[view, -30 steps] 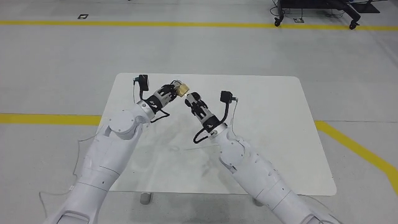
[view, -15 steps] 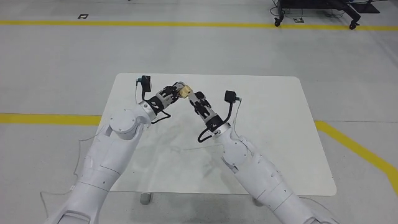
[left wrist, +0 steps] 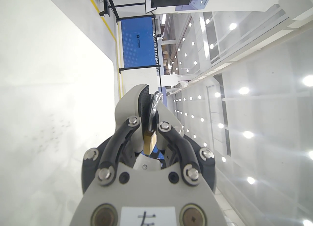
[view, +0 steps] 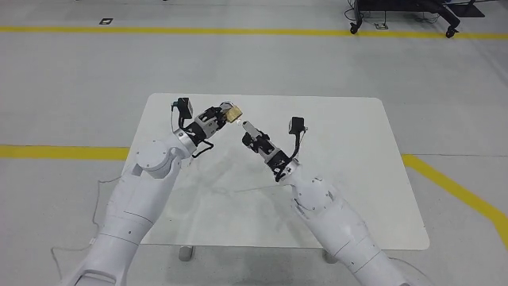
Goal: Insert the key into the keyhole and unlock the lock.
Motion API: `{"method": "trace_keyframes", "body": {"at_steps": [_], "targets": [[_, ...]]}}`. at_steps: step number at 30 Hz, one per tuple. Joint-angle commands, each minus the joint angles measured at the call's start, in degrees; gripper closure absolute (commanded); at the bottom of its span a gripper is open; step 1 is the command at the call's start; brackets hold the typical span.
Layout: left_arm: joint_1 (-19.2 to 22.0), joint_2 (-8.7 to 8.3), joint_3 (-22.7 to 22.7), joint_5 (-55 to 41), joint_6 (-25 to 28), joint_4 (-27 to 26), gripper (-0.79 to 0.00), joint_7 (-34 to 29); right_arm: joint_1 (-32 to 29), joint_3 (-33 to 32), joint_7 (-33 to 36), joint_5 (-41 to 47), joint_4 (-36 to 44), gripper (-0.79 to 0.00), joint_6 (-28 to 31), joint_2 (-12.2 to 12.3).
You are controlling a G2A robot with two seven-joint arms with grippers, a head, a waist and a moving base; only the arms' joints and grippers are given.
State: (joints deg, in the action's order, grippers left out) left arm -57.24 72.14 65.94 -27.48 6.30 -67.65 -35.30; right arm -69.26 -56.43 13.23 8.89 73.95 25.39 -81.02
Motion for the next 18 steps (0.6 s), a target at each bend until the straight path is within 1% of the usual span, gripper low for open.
{"method": "trace_keyframes", "body": {"at_steps": [1,3,5,6,8,11,15,18], "targets": [[0.1,0.12,0.1,-1.9,0.4,0.6,0.000,-1.7,0.1,-1.2,11.5,9.9,-0.4,-0.489,-2.5,0.4],[0.2,0.20,0.2,-3.0,0.7,1.0,0.000,-3.0,0.5,-2.1,19.6,17.2,-1.2,-0.391,-4.5,0.6],[0.3,0.28,0.3,-4.1,1.2,1.5,0.000,-4.6,1.3,-2.7,25.8,22.5,-2.5,-0.292,-6.5,0.7],[0.4,0.30,0.3,-4.5,1.5,1.7,0.000,-5.4,1.7,-2.9,27.8,24.1,-3.2,-0.277,-7.1,0.7],[0.5,0.34,0.3,-4.4,2.8,1.8,0.000,-6.3,2.7,-3.1,30.0,26.6,-4.6,-0.271,-7.8,0.6],[0.5,0.40,0.0,-3.4,3.7,1.7,0.000,-6.3,4.2,-3.1,30.9,29.0,-6.3,-0.296,-8.3,0.3],[0.5,0.45,-0.2,-2.2,4.4,1.4,0.000,-6.1,5.6,-2.9,31.5,30.7,-7.7,-0.296,-8.5,-0.1],[0.3,0.47,-0.3,-1.6,4.7,1.0,0.000,-5.8,6.4,-2.5,31.7,31.4,-8.6,-0.277,-8.9,-0.3]]}}
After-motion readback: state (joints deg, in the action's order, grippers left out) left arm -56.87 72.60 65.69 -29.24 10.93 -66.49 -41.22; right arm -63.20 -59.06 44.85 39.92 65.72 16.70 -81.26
